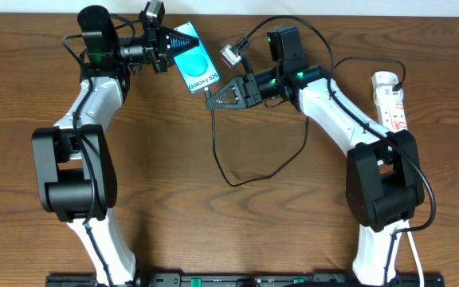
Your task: Plug charger to phone and switch on socket
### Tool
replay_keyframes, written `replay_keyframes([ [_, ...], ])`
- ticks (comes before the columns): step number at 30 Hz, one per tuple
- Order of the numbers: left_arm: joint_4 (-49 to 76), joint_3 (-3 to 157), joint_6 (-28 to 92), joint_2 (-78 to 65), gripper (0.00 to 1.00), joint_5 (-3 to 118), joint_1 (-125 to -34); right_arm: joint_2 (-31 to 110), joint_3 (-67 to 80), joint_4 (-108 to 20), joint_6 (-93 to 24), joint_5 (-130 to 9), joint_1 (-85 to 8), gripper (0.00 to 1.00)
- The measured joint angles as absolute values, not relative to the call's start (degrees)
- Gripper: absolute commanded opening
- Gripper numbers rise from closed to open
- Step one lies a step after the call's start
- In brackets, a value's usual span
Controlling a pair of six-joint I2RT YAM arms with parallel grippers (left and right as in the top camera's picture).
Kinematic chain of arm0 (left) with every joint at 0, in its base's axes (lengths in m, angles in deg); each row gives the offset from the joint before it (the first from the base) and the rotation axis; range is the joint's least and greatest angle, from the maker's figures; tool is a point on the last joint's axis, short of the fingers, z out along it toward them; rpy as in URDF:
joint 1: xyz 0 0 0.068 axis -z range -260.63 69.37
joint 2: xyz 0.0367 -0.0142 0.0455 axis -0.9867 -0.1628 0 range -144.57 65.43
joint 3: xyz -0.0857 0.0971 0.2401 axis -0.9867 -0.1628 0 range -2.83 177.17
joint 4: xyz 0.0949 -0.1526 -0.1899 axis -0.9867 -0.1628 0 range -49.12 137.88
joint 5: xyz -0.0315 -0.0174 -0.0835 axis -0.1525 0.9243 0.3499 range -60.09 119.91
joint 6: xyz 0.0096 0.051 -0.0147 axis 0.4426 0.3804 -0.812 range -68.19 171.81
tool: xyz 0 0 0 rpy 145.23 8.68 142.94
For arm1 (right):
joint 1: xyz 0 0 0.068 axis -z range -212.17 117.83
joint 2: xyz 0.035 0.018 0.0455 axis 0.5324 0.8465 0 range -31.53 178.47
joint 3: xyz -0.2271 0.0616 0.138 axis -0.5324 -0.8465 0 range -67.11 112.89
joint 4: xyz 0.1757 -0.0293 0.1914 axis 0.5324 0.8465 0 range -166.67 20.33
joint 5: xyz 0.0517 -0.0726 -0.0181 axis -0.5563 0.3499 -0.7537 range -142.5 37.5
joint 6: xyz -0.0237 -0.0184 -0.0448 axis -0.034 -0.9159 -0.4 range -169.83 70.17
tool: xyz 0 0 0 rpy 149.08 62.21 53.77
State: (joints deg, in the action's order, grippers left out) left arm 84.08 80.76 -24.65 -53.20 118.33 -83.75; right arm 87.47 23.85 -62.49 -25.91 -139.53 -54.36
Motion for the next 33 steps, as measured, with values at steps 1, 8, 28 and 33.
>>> replay_keyframes([
  [1,84.04,80.76,-24.63,-53.20,0.07,118.33,-83.75,87.47,23.85,-62.43,-25.91,-139.53,-54.36,0.01],
  [8,83.91,80.76,-24.65,-53.20,0.07,118.33,-83.75,87.47,23.85,-62.34,-25.91,-139.53,-54.36,0.01],
  [28,83.91,80.76,-24.65,-53.20,0.07,118.35,-83.75,87.47,23.85,-61.86,-25.91,-139.48,-54.36,0.01],
  [33,83.91,80.76,-24.65,-53.20,0.07,118.37,-83.86,87.47,23.85,-61.86,-25.91,-139.44,-54.36,0.01],
])
